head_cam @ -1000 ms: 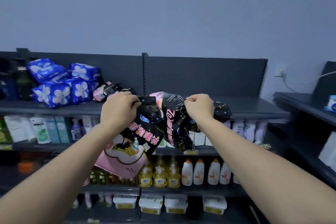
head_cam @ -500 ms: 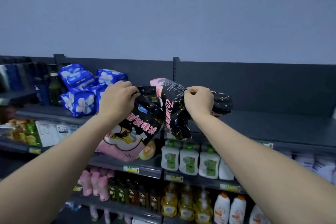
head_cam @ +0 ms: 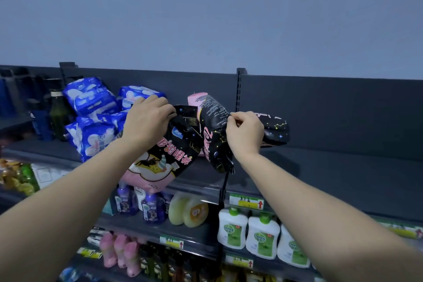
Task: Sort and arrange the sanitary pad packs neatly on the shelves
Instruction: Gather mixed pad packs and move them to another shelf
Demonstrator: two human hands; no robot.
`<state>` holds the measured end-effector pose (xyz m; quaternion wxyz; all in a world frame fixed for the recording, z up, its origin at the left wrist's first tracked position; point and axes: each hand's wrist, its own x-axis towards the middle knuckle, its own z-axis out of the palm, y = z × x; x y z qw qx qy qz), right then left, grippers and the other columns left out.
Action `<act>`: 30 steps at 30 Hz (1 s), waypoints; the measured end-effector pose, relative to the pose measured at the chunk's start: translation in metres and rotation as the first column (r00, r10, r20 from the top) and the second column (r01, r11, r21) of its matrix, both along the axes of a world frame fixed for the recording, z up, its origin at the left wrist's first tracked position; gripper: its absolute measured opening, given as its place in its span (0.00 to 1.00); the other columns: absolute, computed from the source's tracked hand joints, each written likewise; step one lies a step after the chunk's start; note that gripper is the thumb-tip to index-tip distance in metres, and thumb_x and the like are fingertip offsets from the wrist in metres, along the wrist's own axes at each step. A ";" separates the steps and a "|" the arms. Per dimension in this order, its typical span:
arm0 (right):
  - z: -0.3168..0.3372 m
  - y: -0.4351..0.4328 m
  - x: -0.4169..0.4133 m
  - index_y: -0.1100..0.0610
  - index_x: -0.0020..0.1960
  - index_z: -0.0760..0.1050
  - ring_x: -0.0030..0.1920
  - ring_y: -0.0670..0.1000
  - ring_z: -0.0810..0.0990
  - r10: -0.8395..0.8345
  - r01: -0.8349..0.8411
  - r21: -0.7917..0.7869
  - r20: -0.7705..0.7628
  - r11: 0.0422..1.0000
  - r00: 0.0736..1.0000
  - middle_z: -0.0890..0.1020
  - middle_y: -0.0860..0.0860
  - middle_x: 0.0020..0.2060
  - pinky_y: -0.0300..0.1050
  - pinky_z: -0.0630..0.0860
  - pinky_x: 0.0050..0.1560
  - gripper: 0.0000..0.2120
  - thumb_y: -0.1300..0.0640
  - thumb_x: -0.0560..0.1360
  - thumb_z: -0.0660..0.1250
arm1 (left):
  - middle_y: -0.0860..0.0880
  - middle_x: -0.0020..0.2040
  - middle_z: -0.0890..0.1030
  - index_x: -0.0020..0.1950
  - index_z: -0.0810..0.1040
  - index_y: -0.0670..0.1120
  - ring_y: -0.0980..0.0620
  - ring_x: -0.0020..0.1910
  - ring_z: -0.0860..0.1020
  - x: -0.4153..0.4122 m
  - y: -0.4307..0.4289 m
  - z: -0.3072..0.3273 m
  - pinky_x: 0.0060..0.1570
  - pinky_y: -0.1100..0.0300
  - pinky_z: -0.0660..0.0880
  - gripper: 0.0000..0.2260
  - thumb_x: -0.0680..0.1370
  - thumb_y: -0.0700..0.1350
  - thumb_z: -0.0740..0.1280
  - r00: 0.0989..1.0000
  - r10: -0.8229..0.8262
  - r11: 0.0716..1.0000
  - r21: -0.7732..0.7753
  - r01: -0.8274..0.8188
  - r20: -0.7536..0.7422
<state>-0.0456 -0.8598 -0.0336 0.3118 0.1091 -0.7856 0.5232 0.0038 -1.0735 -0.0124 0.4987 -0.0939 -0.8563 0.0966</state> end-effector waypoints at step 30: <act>-0.072 -0.042 -0.100 0.53 0.54 0.74 0.29 0.57 0.81 0.086 -0.094 -0.029 0.722 0.995 0.687 0.82 0.57 0.44 0.44 0.77 0.28 0.16 0.46 0.74 0.53 | 0.49 0.44 0.80 0.53 0.76 0.47 0.46 0.48 0.79 -0.137 -0.055 -0.056 0.37 0.56 0.65 0.34 0.70 0.74 0.53 0.912 0.028 0.996 -0.092 0.011 0.410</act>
